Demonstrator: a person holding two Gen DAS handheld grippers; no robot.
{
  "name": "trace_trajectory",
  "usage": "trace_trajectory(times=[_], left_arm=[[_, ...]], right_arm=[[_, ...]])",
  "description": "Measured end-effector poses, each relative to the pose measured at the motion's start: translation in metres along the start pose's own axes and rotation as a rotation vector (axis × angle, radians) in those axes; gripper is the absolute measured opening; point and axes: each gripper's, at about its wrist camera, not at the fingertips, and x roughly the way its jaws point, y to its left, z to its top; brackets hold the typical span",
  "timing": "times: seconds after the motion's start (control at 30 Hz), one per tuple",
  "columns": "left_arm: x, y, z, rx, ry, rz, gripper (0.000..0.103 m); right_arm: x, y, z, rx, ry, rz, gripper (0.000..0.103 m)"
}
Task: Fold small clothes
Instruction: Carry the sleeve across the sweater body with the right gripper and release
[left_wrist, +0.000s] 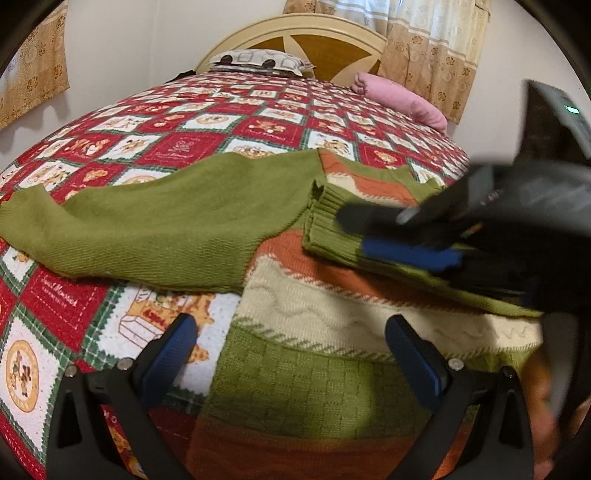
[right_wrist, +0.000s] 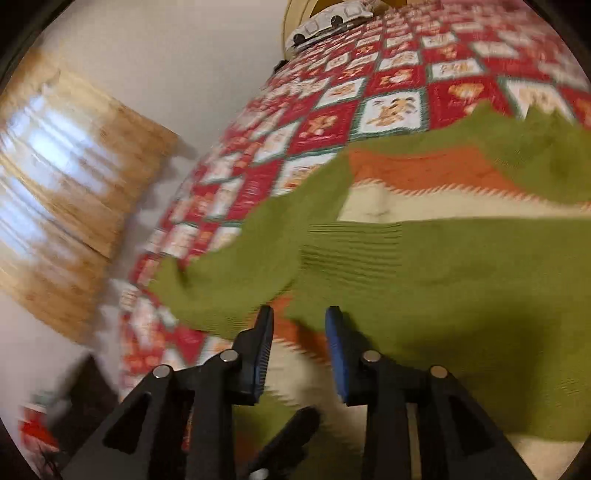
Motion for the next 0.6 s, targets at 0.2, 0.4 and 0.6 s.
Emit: trace_trajectory(times=[0.2, 0.4, 0.6], left_arm=[[0.000, -0.001, 0.000, 0.002, 0.000, 0.002, 0.103], [0.000, 0.000, 0.000, 0.002, 0.000, 0.004, 0.103], [0.000, 0.001, 0.000, 0.007, 0.001, 0.010, 0.103]], right_arm=[[-0.031, 0.006, -0.007, -0.077, -0.152, -0.209, 0.028], [0.020, -0.009, -0.013, -0.041, -0.020, -0.196, 0.024], [-0.010, -0.001, -0.015, -0.078, -0.105, -0.216, 0.024]])
